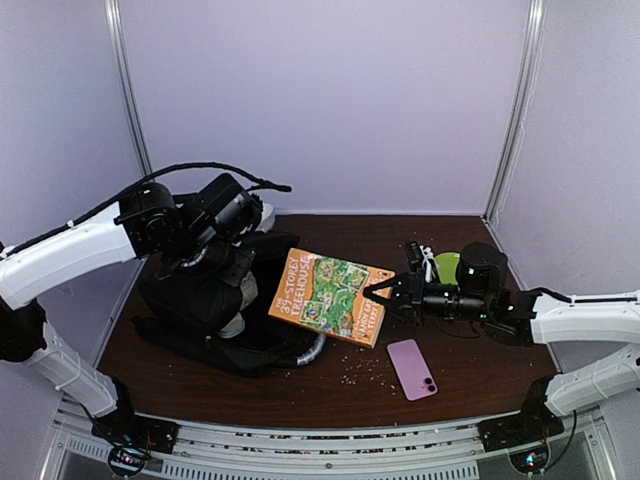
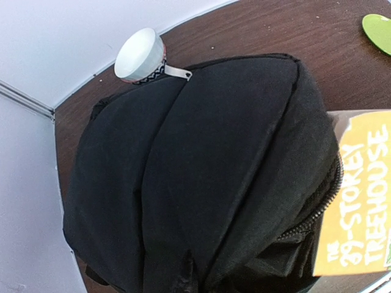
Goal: Pack the student bag
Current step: Place the book in the student bag.
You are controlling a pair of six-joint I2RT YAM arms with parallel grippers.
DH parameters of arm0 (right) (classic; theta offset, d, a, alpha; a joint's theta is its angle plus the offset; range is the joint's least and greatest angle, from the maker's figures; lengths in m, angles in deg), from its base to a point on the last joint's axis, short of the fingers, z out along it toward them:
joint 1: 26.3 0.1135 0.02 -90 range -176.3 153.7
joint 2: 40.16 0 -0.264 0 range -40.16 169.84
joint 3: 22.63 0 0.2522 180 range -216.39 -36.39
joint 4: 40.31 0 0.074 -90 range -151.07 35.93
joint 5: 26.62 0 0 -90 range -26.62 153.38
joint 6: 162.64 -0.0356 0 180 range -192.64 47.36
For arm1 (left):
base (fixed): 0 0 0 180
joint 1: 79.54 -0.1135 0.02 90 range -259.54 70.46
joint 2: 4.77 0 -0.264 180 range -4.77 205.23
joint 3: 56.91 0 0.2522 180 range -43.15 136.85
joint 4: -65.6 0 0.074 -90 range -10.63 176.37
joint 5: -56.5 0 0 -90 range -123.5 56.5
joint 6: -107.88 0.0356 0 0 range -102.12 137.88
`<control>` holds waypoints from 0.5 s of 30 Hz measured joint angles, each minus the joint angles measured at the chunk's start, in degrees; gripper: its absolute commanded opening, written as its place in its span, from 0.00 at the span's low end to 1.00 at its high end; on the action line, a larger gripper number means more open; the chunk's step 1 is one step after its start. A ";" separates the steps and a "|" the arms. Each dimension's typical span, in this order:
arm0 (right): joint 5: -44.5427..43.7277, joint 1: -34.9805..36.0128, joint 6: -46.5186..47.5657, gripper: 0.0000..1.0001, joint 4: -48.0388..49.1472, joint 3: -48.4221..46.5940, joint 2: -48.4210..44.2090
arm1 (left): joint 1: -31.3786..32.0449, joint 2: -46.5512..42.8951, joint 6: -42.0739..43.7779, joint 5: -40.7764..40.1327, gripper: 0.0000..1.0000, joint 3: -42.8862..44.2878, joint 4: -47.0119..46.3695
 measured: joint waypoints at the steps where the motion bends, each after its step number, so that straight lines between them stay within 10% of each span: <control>1: 0.55 0.28 -0.83 0.00 1.51 -0.76 1.22 | -0.13 -0.55 0.00 0.83 0.00 -0.61 -0.81; 15: 1.11 2.54 -9.79 0.00 10.10 -6.38 15.96 | -1.68 -5.92 -1.42 4.46 0.00 -3.48 -7.80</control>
